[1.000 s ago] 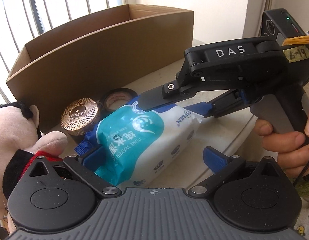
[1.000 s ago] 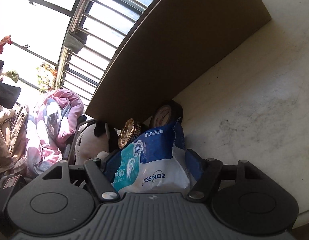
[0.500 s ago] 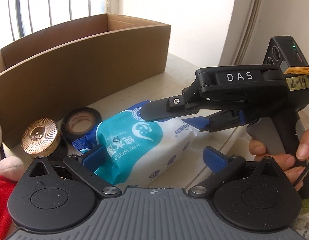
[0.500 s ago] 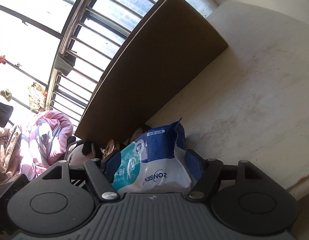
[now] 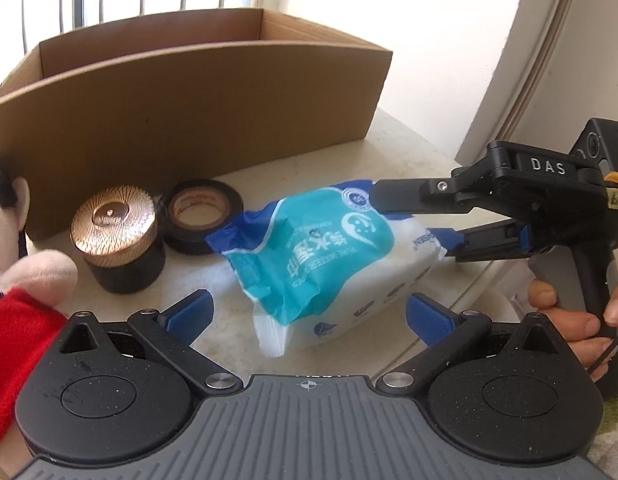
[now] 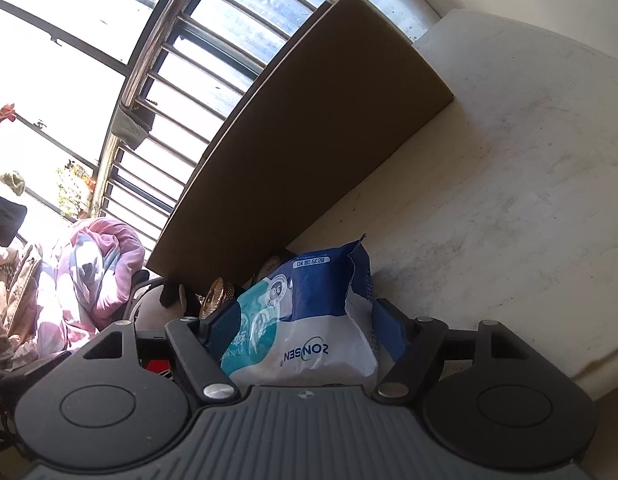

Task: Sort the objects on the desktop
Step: 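Hold the wipes pack in the right tool while the left tool closes on its side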

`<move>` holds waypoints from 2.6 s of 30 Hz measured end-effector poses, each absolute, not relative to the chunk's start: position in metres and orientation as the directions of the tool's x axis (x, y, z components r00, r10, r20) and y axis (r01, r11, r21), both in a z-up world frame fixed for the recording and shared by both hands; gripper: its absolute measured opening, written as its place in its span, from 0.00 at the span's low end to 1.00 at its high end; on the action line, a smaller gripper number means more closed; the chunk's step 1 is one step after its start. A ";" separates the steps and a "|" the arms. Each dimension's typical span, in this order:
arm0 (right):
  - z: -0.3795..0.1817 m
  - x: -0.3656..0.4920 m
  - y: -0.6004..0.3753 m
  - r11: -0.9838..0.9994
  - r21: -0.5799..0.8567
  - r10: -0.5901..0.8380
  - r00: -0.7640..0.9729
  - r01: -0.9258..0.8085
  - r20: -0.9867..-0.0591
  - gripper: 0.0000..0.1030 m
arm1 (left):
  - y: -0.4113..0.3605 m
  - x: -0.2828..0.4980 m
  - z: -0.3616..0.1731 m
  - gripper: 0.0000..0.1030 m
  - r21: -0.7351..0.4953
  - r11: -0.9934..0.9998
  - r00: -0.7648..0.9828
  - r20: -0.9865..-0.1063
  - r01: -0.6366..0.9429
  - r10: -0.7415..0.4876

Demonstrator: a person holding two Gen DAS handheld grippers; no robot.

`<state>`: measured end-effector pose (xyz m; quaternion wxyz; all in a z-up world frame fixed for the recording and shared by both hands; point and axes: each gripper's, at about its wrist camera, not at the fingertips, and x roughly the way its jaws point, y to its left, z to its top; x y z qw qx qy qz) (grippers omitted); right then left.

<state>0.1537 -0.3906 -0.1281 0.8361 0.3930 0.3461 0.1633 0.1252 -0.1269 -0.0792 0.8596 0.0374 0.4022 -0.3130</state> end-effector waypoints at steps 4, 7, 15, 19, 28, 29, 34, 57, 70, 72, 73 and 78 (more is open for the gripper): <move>-0.126 0.155 -0.388 0.658 0.752 0.551 0.693 -0.017 -0.466 0.78 | -0.131 0.131 -0.086 1.00 -0.211 0.797 0.461 -0.721 0.566 -0.518; -0.125 0.157 -0.387 0.661 0.750 0.565 0.681 -0.036 -0.466 0.82 | -0.136 0.134 -0.089 1.00 -0.209 0.799 0.467 -0.717 0.564 -0.517; -0.118 0.166 -0.379 0.670 0.739 0.598 0.641 -0.071 -0.480 1.00 | -0.137 0.139 -0.094 1.00 -0.272 0.771 0.460 -0.672 0.576 -0.580; -0.116 0.170 -0.379 0.678 0.731 0.609 0.619 -0.081 -0.496 1.00 | -0.137 0.136 -0.095 1.00 -0.264 0.767 0.466 -0.665 0.585 -0.584; -0.112 0.168 -0.389 0.663 0.746 0.610 0.618 -0.055 -0.497 1.00 | -0.130 0.139 -0.096 1.00 -0.303 0.754 0.452 -0.650 0.583 -0.611; -0.113 0.167 -0.390 0.660 0.749 0.611 0.619 -0.054 -0.493 1.00 | -0.129 0.139 -0.096 1.00 -0.311 0.753 0.452 -0.646 0.580 -0.615; -0.117 0.165 -0.390 0.653 0.757 0.609 0.617 -0.031 -0.500 0.88 | -0.119 0.136 -0.098 1.00 -0.329 0.743 0.457 -0.623 0.583 -0.635; -0.099 0.149 -0.379 0.706 0.708 0.527 0.665 0.005 -0.530 0.75 | -0.130 0.124 -0.078 0.76 -0.267 0.741 0.472 -0.627 0.617 -0.619; -0.031 0.158 -0.381 0.749 0.653 0.505 0.736 -0.114 -0.451 0.75 | -0.126 0.117 -0.034 0.76 -0.217 0.732 0.545 -0.541 0.646 -0.641; -0.016 0.165 -0.382 0.762 0.634 0.498 0.749 -0.135 -0.438 0.75 | -0.127 0.120 -0.021 0.76 -0.200 0.732 0.565 -0.516 0.651 -0.644; -0.007 0.168 -0.382 0.768 0.623 0.493 0.756 -0.147 -0.430 0.75 | -0.128 0.122 -0.015 0.76 -0.191 0.732 0.575 -0.504 0.654 -0.645; 0.027 0.191 -0.385 0.792 0.581 0.478 0.782 -0.186 -0.401 0.75 | -0.134 0.137 0.016 0.76 -0.151 0.736 0.617 -0.451 0.660 -0.645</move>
